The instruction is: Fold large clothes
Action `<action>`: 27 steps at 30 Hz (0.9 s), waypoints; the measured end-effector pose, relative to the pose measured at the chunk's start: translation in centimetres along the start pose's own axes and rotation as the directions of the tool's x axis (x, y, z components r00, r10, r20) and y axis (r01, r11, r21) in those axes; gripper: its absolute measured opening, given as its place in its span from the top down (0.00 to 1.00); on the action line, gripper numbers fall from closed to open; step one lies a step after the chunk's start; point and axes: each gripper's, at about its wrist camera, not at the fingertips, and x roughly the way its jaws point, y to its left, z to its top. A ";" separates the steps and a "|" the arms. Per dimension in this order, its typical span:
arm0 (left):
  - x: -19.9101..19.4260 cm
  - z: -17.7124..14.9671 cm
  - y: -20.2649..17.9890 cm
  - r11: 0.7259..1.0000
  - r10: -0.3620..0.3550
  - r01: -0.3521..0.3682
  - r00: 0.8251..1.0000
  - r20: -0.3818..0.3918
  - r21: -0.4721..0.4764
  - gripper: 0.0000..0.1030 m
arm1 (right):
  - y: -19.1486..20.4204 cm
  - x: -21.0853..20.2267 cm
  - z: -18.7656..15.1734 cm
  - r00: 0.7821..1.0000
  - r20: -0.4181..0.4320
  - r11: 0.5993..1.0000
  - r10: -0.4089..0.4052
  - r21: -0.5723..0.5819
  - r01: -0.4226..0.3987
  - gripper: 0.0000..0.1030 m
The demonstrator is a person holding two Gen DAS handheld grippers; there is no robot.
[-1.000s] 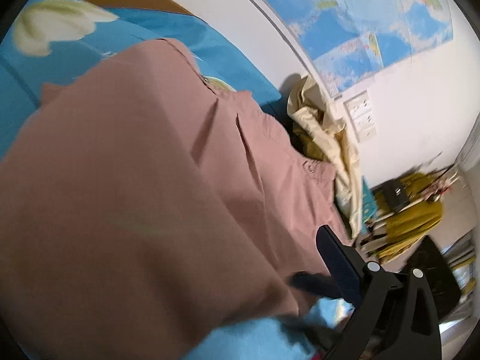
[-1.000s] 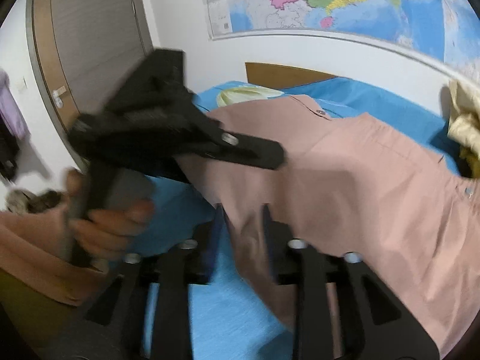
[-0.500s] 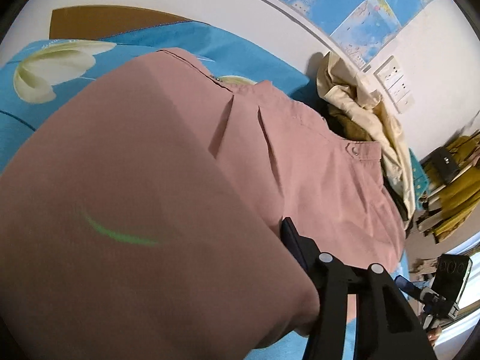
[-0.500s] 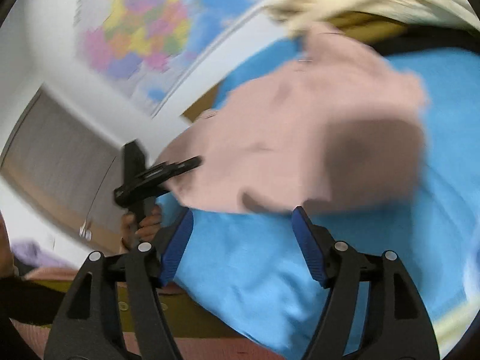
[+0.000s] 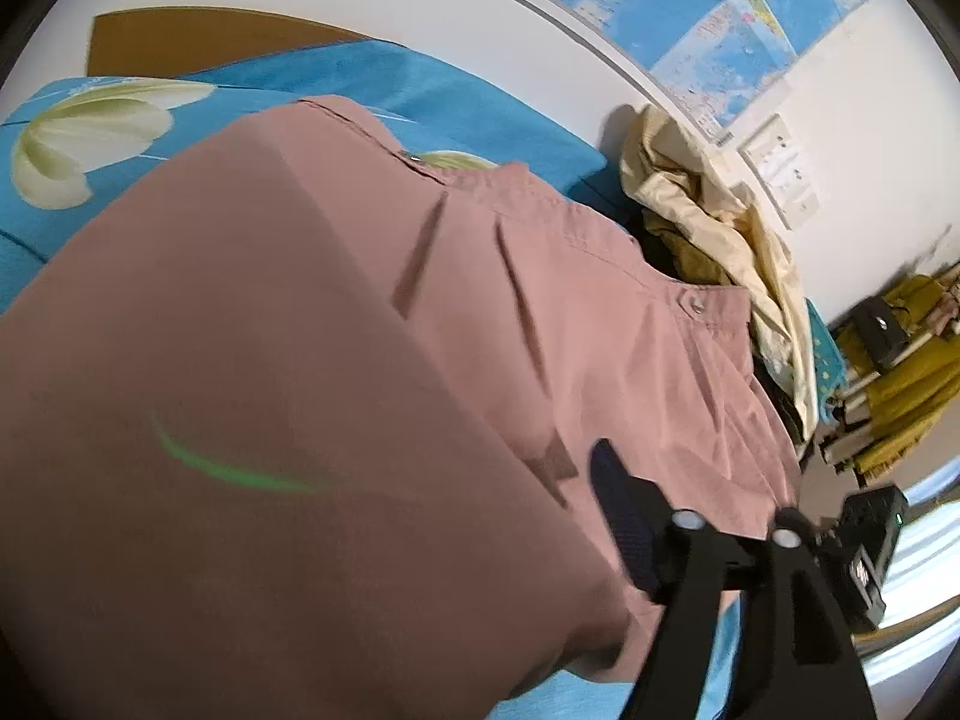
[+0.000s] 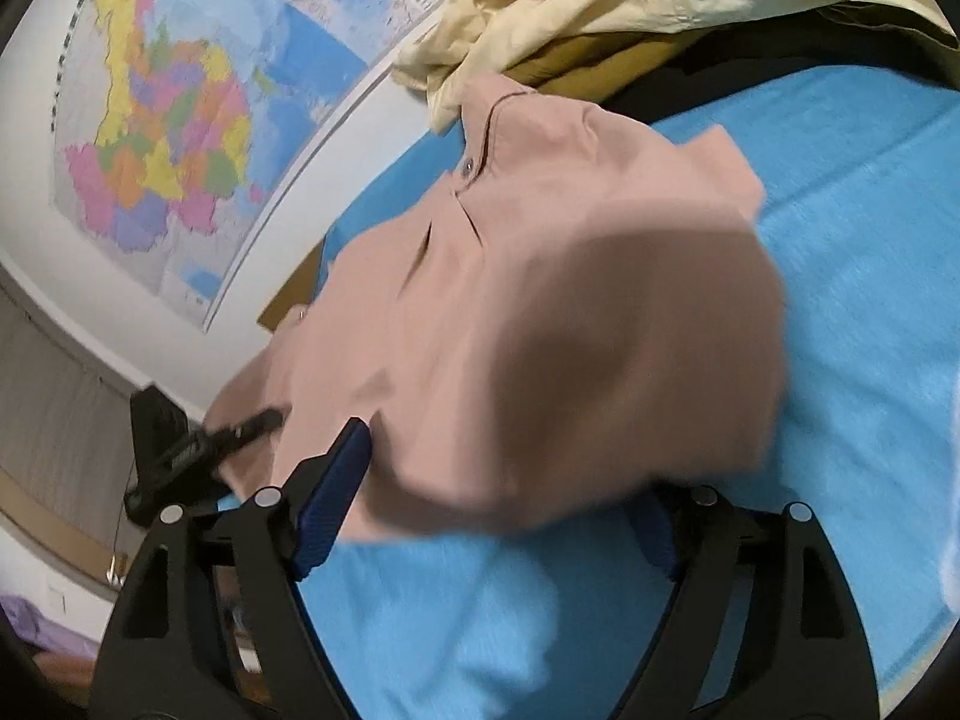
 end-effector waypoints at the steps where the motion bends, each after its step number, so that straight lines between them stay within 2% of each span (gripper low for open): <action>1: 0.2 0.1 -0.3 1.000 -0.009 0.009 1.000 -0.008 0.023 0.17 | 0.2 0.6 0.3 1.000 -0.002 1.000 0.028 0.007 -0.028 0.25; 4: 0.6 0.1 -1.2 0.997 0.016 -0.015 1.000 -0.014 0.071 0.13 | 0.8 2.1 1.1 0.999 -0.009 0.999 0.041 0.004 -0.041 0.25; 9: 0.7 0.3 -1.4 0.996 0.057 -0.057 0.998 0.007 0.069 0.13 | 1.3 3.3 2.2 0.999 -0.012 0.999 0.044 0.002 -0.044 0.29; 14: 1.0 0.3 -2.2 0.985 0.144 -0.143 0.990 0.003 0.098 0.21 | 0.8 3.8 2.6 0.999 -0.023 0.999 0.035 0.004 -0.035 0.43; 17: 0.9 0.5 -2.0 0.983 0.163 -0.163 0.987 0.009 0.087 0.24 | 0.8 3.9 2.8 0.999 -0.018 0.999 0.043 0.004 -0.043 0.43; 24: 0.9 0.7 -1.7 0.973 0.212 -0.213 0.977 0.027 0.090 0.39 | 0.7 4.2 3.2 0.996 -0.017 0.996 0.086 0.017 -0.085 0.42; 26: 0.8 0.7 -1.5 0.972 0.219 -0.221 0.975 0.030 0.084 0.44 | 0.5 4.4 3.3 0.997 -0.028 0.997 0.077 0.023 -0.077 0.53; 27: 0.8 0.7 -1.5 0.971 0.222 -0.224 0.975 0.031 0.082 0.49 | 0.3 4.5 3.3 0.996 -0.035 0.997 0.078 0.030 -0.077 0.66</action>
